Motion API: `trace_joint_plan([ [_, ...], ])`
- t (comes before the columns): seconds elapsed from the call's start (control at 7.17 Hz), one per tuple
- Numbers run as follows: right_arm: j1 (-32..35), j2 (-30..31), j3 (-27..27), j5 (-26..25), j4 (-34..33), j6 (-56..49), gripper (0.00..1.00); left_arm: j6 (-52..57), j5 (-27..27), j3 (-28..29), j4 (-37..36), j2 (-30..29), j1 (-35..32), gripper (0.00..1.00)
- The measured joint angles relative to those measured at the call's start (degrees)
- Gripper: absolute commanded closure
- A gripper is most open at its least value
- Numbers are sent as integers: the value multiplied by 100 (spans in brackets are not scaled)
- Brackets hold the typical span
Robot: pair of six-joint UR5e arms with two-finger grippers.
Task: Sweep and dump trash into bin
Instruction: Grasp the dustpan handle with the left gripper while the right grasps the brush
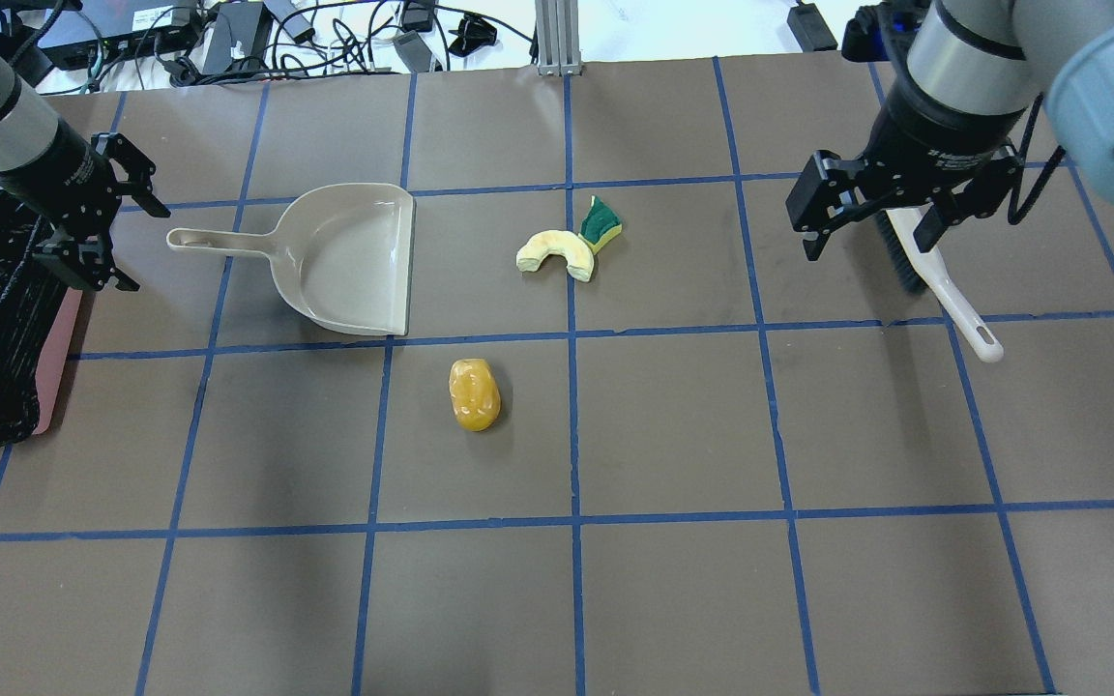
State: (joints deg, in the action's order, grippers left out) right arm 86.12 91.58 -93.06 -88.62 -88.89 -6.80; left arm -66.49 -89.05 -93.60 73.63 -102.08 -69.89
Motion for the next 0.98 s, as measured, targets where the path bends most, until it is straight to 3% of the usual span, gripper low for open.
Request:
trace_joint_plan([
  [0.42,-704,-416,-21,-81,-374,-850,0,-1245,-328,930,-12,-877,-122,10],
  [0.7,-1166,-719,-146,-269,-718,-1557,3,-1442,-470,1520,-9,-1534,-252,10],
  [0.98,-1327,-978,-711,-730,-1630,-2256,1,-1443,-617,1851,-14,-2078,-377,10],
])
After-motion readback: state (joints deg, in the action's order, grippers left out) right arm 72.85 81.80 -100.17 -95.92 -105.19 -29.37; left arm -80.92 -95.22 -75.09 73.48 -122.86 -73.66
